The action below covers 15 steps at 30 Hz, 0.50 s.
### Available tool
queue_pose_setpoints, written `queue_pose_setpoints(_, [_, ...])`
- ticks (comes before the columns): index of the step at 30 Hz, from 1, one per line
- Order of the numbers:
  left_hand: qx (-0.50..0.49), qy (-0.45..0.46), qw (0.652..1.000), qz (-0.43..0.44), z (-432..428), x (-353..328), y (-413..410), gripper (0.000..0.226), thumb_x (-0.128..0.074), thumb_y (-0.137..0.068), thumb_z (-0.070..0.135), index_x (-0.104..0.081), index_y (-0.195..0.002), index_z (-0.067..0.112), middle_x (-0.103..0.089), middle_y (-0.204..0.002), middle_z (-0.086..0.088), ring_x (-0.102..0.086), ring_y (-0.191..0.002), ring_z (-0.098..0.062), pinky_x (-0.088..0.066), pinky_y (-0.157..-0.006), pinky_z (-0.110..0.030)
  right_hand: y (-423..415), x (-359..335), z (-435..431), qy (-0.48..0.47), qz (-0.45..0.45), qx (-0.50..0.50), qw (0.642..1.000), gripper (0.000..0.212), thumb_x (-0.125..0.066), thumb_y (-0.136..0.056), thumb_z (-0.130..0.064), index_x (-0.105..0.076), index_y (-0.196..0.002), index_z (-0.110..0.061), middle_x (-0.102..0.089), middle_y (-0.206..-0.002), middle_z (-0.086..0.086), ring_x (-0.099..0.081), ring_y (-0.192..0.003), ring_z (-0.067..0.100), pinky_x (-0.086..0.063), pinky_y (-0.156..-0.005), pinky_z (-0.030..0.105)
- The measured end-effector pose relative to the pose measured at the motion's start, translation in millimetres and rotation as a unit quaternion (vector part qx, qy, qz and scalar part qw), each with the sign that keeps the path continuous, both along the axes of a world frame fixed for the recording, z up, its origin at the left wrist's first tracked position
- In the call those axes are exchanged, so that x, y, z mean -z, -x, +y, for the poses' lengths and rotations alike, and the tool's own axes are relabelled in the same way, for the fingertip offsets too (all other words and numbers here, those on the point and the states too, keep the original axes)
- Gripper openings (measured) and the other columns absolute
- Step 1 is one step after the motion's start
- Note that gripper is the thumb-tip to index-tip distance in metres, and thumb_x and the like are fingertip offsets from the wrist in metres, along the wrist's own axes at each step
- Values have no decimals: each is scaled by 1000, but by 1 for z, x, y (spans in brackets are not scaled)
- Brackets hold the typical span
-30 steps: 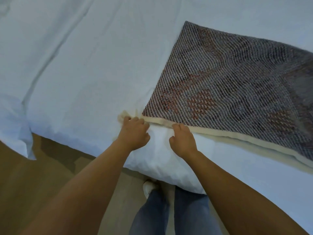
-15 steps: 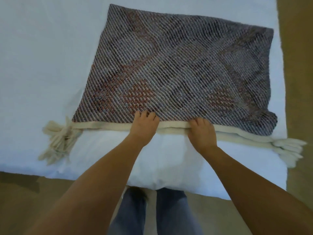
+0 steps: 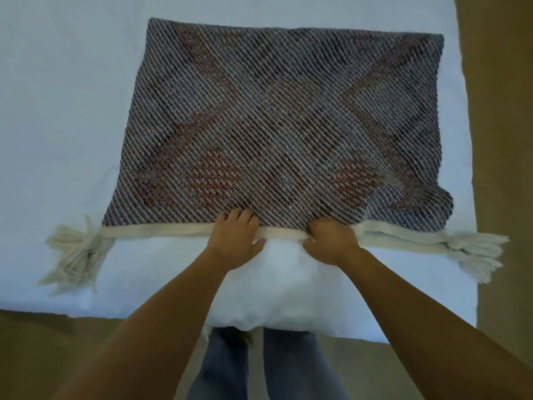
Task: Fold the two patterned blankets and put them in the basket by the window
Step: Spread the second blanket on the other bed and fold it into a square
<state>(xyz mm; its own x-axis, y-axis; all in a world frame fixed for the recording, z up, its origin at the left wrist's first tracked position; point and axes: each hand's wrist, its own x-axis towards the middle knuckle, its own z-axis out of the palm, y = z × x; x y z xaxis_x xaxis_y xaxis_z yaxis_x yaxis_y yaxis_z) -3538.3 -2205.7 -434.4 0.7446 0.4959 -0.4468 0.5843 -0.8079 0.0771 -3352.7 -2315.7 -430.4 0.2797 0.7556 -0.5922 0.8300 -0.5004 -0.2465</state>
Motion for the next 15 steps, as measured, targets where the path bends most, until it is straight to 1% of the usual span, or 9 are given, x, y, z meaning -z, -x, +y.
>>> queue_pose_setpoints(2, [8,-10,1000,-28,-2,-4,-17,50,-36,-87,55,-50,-116,16,-50,-125,-4,-46,-114,-24,-34,-96,-41,-7,-1,-6,-57,51,93,993,23,-54,-83,-31,-49,-71,-13,-55,-79,7,-51,-72,24,-34,-60,28])
queue_pose_setpoints(3, [17,-9,999,-43,-3,-6,-29,50,-36,-88,55,-49,-116,16,-50,-124,-4,-46,-113,-24,-34,-95,-40,-14,-3,-12,-107,52,153,981,21,-55,-82,-28,-49,-70,-12,-51,-77,5,-48,-71,22,-32,-59,28])
queue_pose_setpoints(5, [39,5,997,-67,-8,-9,-60,47,-35,-90,50,-48,-121,15,-49,-127,-5,-45,-115,-24,-32,-97,-39,-38,-7,-27,-209,-12,236,949,12,-58,-79,-17,-51,-73,-9,-49,-80,7,-45,-75,22,-32,-60,28])
queue_pose_setpoints(6, [52,12,996,-76,-11,-11,-75,47,-36,-91,48,-46,-123,15,-48,-129,-5,-44,-117,-24,-30,-99,-39,-50,-8,-37,-236,-52,251,937,7,-59,-77,-11,-54,-77,-5,-51,-84,11,-46,-79,25,-34,-63,29])
queue_pose_setpoints(7, [70,17,994,-84,-17,-12,-95,47,-37,-92,46,-45,-125,14,-47,-131,-6,-43,-118,-25,-29,-100,-39,-64,-9,-48,-245,-82,257,931,10,-60,-74,-6,-56,-82,-1,-53,-87,16,-48,-83,29,-37,-66,32])
queue_pose_setpoints(8, [92,22,991,-91,-23,-13,-113,47,-38,-92,46,-43,-126,14,-45,-132,-6,-42,-119,-25,-29,-101,-39,-77,-9,-59,-237,-96,247,935,17,-62,-70,-3,-57,-85,3,-55,-90,20,-50,-85,33,-40,-70,37])
queue_pose_setpoints(10, [141,28,985,-98,-41,-16,-149,50,-41,-90,46,-41,-128,13,-42,-136,-8,-40,-121,-27,-28,-101,-41,-94,-7,-80,-175,-98,186,962,28,-66,-65,-5,-58,-90,5,-57,-92,23,-52,-86,37,-44,-73,43])
queue_pose_setpoints(12, [184,29,977,-99,-61,-16,-176,52,-46,-87,45,-39,-128,14,-40,-137,-8,-40,-120,-28,-30,-98,-41,-99,-3,-93,-119,-112,115,980,30,-70,-63,-8,-59,-88,1,-58,-90,22,-55,-82,37,-46,-69,43])
queue_pose_setpoints(15, [192,12,979,-72,-85,-10,-207,52,-53,-84,41,-37,-126,15,-38,-133,-9,-40,-116,-27,-34,-94,-42,-111,-1,-96,-129,-127,107,978,24,-77,-56,-3,-61,-75,-1,-61,-76,19,-59,-66,34,-48,-53,36])
